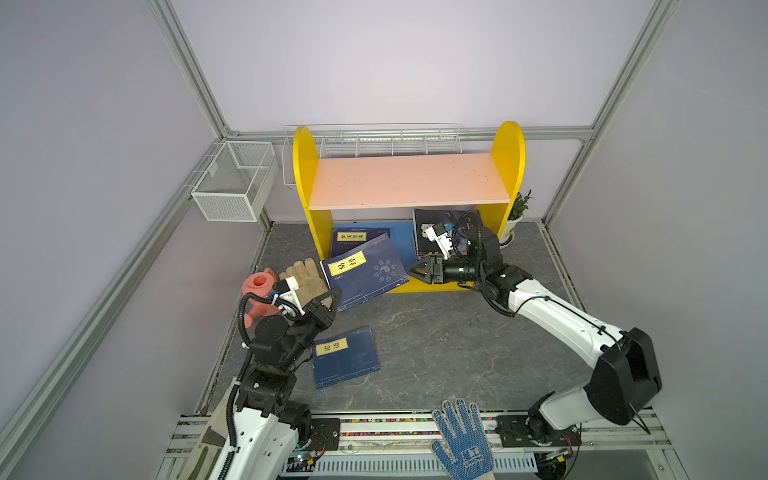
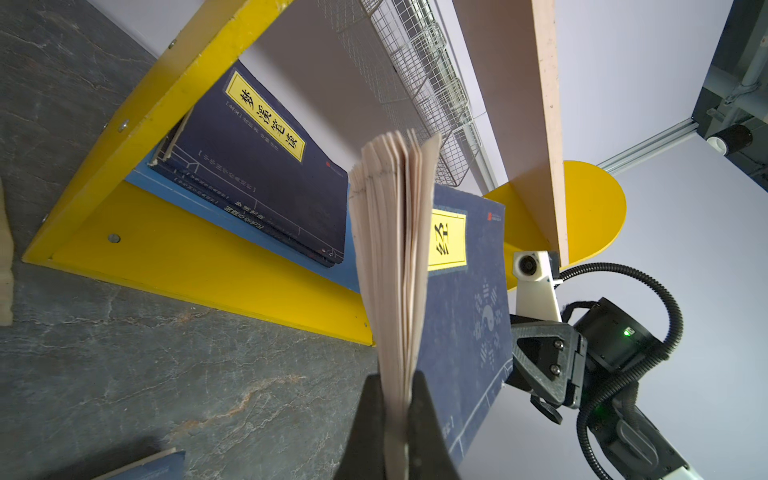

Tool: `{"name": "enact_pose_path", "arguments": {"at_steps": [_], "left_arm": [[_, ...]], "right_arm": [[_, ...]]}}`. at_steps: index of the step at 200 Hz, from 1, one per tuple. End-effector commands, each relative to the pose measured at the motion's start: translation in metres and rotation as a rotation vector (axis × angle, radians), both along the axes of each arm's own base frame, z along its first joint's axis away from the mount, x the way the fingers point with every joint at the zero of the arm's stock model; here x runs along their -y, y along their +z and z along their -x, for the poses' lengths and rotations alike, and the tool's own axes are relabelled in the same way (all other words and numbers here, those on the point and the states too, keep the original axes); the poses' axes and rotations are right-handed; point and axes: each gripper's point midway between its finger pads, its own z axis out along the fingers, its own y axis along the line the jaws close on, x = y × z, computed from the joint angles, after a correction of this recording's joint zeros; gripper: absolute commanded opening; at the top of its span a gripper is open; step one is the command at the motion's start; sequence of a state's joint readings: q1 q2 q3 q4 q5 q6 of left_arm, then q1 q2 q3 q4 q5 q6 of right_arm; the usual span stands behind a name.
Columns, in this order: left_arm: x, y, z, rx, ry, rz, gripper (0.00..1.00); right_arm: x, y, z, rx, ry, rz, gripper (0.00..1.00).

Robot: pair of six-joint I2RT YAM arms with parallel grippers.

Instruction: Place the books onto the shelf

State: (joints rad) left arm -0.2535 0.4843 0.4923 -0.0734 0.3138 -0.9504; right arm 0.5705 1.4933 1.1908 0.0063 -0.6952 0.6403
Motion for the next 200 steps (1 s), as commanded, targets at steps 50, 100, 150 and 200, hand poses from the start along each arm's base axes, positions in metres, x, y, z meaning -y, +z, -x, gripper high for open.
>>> {"name": "enact_pose_path", "arguments": {"at_steps": [50,100,150,200], "left_arm": [[-0.003,0.005,0.002,0.025,0.014,0.001,0.00],[-0.005,0.006,0.004,0.030,0.024,0.009,0.00],[-0.005,0.002,0.005,0.016,0.021,0.004,0.00],[-0.007,-0.010,0.004,-0.019,0.035,-0.007,0.00]], "right_arm": [[0.004,0.015,-0.002,0.058,-0.047,-0.014,0.59],[-0.020,-0.011,0.015,-0.003,0.057,0.027,0.59],[-0.035,-0.005,0.032,0.004,0.157,-0.010,0.36],[-0.034,-0.002,0.031,0.024,0.143,-0.021,0.15]]}}
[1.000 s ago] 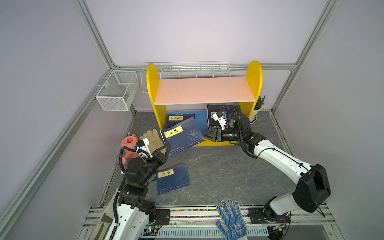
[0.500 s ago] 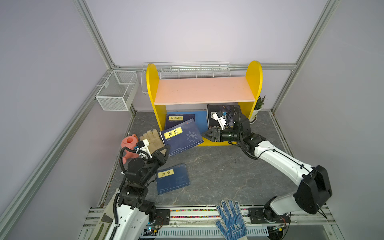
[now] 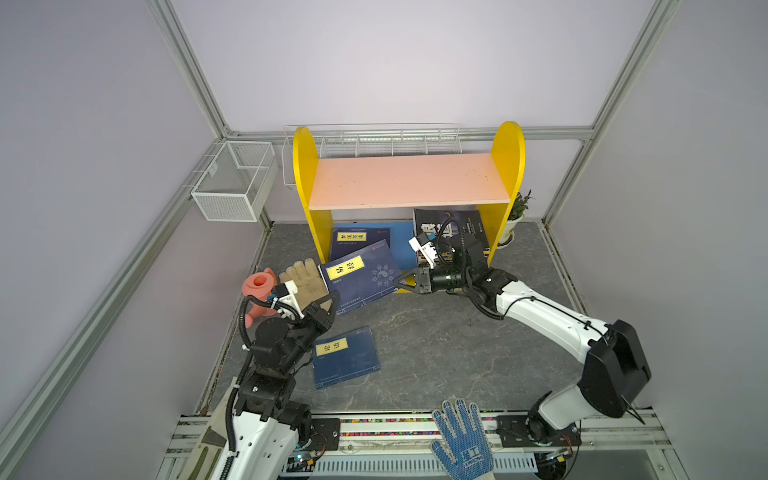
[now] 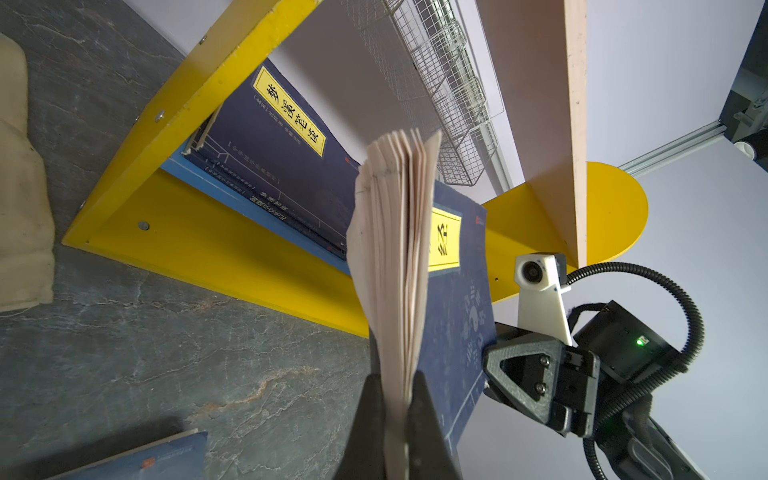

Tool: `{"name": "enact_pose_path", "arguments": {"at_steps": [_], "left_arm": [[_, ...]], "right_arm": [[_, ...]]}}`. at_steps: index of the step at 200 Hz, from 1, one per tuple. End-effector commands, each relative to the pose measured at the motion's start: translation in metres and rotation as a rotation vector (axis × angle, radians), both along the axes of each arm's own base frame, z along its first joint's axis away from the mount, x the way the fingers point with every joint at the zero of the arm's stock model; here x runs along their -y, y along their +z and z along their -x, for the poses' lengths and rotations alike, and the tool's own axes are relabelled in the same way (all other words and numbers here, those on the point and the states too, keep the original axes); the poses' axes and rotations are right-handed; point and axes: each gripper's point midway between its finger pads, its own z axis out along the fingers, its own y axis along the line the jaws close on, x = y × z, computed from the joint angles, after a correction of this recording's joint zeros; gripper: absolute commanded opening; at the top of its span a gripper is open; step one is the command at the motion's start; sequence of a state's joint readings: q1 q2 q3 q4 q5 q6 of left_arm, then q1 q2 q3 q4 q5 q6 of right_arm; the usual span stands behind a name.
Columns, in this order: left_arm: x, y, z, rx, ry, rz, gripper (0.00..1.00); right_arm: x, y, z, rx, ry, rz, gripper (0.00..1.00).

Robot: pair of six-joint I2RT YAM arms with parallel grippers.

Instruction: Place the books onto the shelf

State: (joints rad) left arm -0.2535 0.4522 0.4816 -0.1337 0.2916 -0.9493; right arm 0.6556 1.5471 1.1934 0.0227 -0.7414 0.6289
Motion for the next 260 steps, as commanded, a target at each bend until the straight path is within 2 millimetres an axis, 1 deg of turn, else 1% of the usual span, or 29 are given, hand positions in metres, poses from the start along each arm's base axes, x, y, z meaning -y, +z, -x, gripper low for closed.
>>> {"name": "enact_pose_path", "arguments": {"at_steps": [1,3,6,14,23,28,32,40,48,54,69,85,111,137,152,184,207,237,260], "left_arm": [[-0.002,0.001,0.000,0.015,0.014,0.004,0.00],[-0.002,0.000,0.000,0.011,0.016,0.003,0.00],[-0.003,-0.002,-0.001,0.002,0.023,0.001,0.05],[-0.007,-0.009,-0.002,-0.027,0.046,-0.006,0.26],[-0.014,-0.022,-0.005,-0.081,0.090,-0.018,0.53],[-0.020,-0.031,-0.006,-0.123,0.126,-0.032,0.66],[-0.025,-0.040,-0.007,-0.160,0.156,-0.045,0.74],[-0.034,-0.055,-0.007,-0.217,0.207,-0.079,0.83],[-0.044,-0.070,-0.006,-0.268,0.257,-0.117,0.87],[-0.053,-0.085,-0.002,-0.338,0.305,-0.139,0.89],[-0.072,-0.113,0.009,-0.463,0.397,-0.205,0.93],[-0.086,-0.132,0.021,-0.558,0.454,-0.268,0.95],[-0.106,-0.147,0.037,-0.644,0.542,-0.339,0.97],[-0.110,-0.160,0.044,-0.683,0.562,-0.358,0.99],[-0.113,-0.163,0.047,-0.694,0.577,-0.362,0.99],[-0.116,-0.164,0.049,-0.695,0.589,-0.365,0.99],[-0.116,-0.164,0.050,-0.694,0.591,-0.367,0.99],[-0.117,-0.164,0.051,-0.699,0.594,-0.372,0.99],[-0.117,-0.165,0.051,-0.699,0.595,-0.373,0.99]], "right_arm": [[-0.001,0.015,0.002,0.051,0.011,-0.033,0.15],[-0.001,0.015,0.002,0.051,0.009,-0.032,0.14],[-0.001,0.015,0.001,0.052,0.005,-0.033,0.14],[-0.001,0.015,-0.001,0.055,-0.007,-0.036,0.13],[0.000,0.015,-0.003,0.055,-0.023,-0.037,0.13],[0.000,0.016,-0.005,0.057,-0.033,-0.039,0.12],[0.000,0.016,-0.006,0.056,-0.039,-0.041,0.12],[0.001,0.016,-0.009,0.055,-0.054,-0.046,0.12],[0.001,0.016,-0.011,0.053,-0.066,-0.049,0.12],[0.001,0.016,-0.013,0.054,-0.079,-0.050,0.11],[0.002,0.018,-0.018,0.059,-0.106,-0.054,0.11],[0.003,0.018,-0.026,0.067,-0.151,-0.049,0.11],[0.006,0.022,-0.047,0.099,-0.257,-0.028,0.11],[0.006,0.020,-0.072,0.111,-0.361,0.013,0.11],[0.004,0.017,-0.084,0.098,-0.400,0.034,0.11],[-0.010,0.009,-0.105,0.059,-0.435,0.033,0.11],[-0.022,0.012,-0.118,0.048,-0.435,0.009,0.11],[-0.035,0.013,-0.126,0.038,-0.425,-0.004,0.12],[-0.041,0.005,-0.130,0.005,-0.424,-0.007,0.12]]}}
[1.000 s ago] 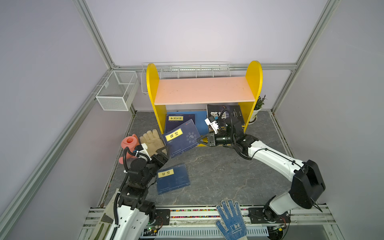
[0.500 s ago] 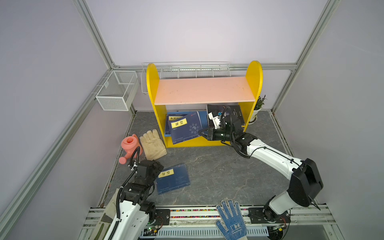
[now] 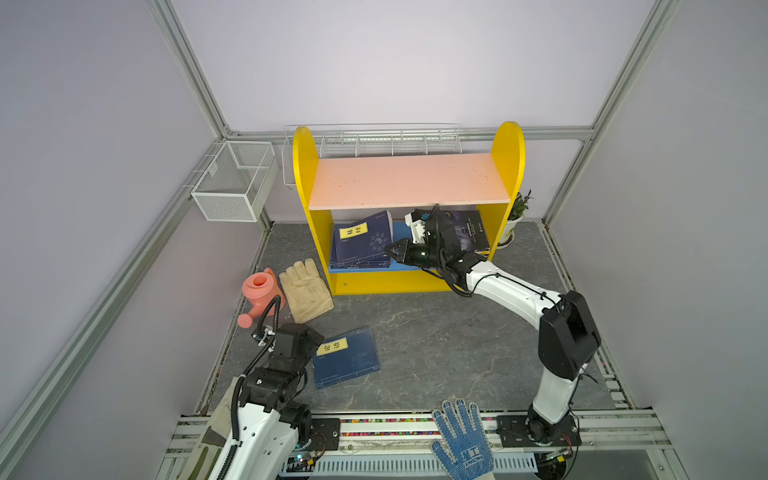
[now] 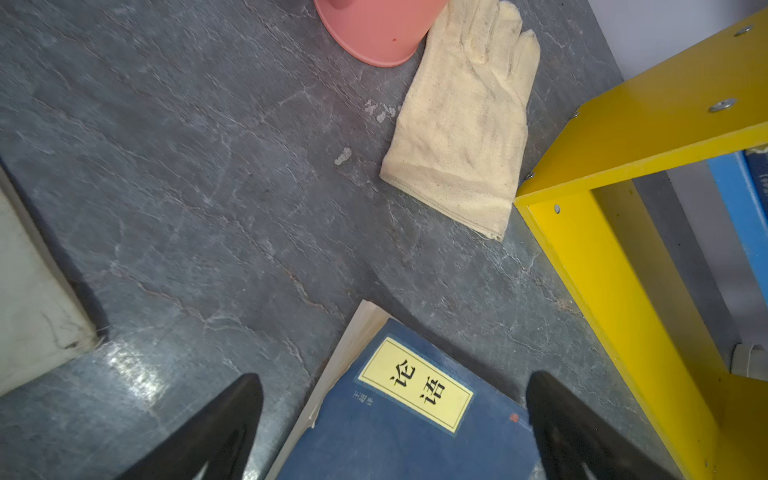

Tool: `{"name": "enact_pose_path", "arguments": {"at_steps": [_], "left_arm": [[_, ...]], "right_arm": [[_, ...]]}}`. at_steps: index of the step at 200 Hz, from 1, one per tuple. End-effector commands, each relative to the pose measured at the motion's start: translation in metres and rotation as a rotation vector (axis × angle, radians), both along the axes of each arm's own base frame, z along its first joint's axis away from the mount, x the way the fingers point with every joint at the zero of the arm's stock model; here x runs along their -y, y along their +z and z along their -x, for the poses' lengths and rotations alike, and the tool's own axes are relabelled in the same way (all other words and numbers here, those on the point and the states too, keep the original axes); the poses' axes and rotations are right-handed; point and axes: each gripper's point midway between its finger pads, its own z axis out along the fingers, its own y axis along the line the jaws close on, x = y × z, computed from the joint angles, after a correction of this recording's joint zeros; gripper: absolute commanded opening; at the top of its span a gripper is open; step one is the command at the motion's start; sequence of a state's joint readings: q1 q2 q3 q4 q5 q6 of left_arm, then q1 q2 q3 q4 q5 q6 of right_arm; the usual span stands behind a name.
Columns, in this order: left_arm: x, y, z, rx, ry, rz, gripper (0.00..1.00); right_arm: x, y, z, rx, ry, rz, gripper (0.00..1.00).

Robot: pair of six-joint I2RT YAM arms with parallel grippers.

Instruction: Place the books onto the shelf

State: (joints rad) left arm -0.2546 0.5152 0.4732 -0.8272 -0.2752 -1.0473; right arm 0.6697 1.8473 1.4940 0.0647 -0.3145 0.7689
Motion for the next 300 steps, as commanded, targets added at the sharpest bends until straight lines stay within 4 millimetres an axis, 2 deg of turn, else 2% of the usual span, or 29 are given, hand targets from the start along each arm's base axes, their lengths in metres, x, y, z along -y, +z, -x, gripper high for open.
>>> {"name": "enact_pose_path", "arguments": {"at_steps": [1,66,108,124,155,204,252,276,300], "left_arm": [[-0.007,-0.004,0.006,-0.023,0.036,-0.016,0.99],[-0.006,-0.005,0.004,-0.030,0.029,-0.016,1.00],[-0.007,-0.003,0.005,-0.026,0.032,-0.020,0.99],[-0.006,-0.004,0.005,-0.027,0.030,-0.019,1.00],[-0.006,-0.004,0.004,-0.027,0.030,-0.016,1.00],[-0.006,-0.004,0.005,-0.028,0.030,-0.013,1.00],[-0.007,-0.004,0.006,-0.029,0.034,-0.017,1.00],[-0.006,-0.004,0.005,-0.030,0.032,-0.014,1.00],[-0.005,-0.005,0.004,-0.034,0.028,-0.012,1.00]], "right_arm": [[-0.011,0.021,-0.004,0.016,0.001,-0.071,0.12],[-0.023,0.000,-0.016,-0.059,-0.033,-0.102,0.13],[-0.025,-0.010,-0.013,-0.082,-0.039,-0.079,0.16],[-0.023,-0.015,-0.012,-0.088,-0.051,-0.056,0.25],[-0.019,-0.022,-0.008,-0.105,-0.079,0.043,0.55],[-0.005,-0.028,-0.010,-0.101,-0.132,0.168,0.70],[0.011,-0.033,-0.009,-0.067,-0.165,0.263,0.72],[0.005,-0.021,0.003,0.004,-0.116,0.265,0.70],[-0.002,-0.012,0.025,0.087,-0.065,0.308,0.68]]}}
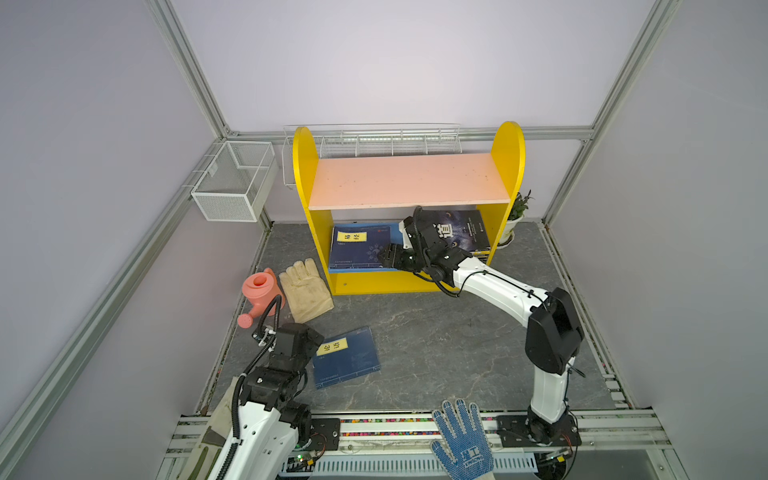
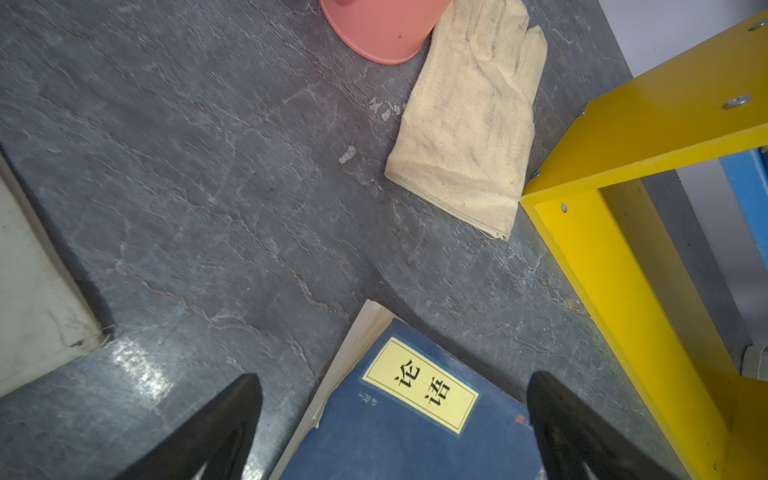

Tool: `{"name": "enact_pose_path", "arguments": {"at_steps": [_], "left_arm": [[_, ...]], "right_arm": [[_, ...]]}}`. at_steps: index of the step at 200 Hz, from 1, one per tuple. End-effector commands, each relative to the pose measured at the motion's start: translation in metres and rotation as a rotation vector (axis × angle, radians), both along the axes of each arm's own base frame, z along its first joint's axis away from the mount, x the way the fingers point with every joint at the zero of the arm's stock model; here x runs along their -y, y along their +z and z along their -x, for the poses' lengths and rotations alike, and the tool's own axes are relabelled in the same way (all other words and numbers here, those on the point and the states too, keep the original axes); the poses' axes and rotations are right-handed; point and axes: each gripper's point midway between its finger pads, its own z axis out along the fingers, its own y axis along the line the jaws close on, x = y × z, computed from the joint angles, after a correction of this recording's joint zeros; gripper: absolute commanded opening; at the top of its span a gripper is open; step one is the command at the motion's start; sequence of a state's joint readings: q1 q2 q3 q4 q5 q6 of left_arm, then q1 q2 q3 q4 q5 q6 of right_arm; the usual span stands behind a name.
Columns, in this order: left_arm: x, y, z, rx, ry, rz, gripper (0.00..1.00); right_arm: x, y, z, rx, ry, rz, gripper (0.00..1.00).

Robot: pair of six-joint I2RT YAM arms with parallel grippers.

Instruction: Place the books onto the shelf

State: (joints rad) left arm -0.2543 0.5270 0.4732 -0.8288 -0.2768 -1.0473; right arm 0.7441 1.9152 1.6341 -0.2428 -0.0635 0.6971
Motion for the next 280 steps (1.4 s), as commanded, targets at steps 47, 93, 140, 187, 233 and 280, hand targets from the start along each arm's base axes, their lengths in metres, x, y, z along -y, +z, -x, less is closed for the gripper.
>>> {"name": "enact_pose_path", "arguments": {"at_steps": [47,93,140,187,233,280], "left_arm": [[-0.002,-0.005,0.001,-0.031,0.016,-0.006,1.00],[-0.002,-0.004,0.001,-0.028,0.017,-0.007,1.00],[-0.004,-0.003,0.002,-0.029,0.020,-0.015,1.00],[-0.005,-0.003,0.004,-0.031,0.022,-0.018,1.00],[-0.007,-0.002,0.006,-0.026,0.033,-0.022,1.00],[-0.007,-0.002,0.006,-0.027,0.035,-0.021,1.00]], "right_arm": [[-0.024,0.018,0.056,0.146,0.195,0.110,0.52],[-0.059,0.003,0.060,0.070,0.330,0.082,0.12],[-0.077,-0.008,0.053,0.027,0.352,0.066,0.11],[-0.085,-0.017,0.040,0.025,0.344,0.065,0.12],[-0.080,-0.021,0.013,0.025,0.314,0.053,0.12],[-0.082,-0.030,0.012,0.017,0.326,0.063,0.13]]}}
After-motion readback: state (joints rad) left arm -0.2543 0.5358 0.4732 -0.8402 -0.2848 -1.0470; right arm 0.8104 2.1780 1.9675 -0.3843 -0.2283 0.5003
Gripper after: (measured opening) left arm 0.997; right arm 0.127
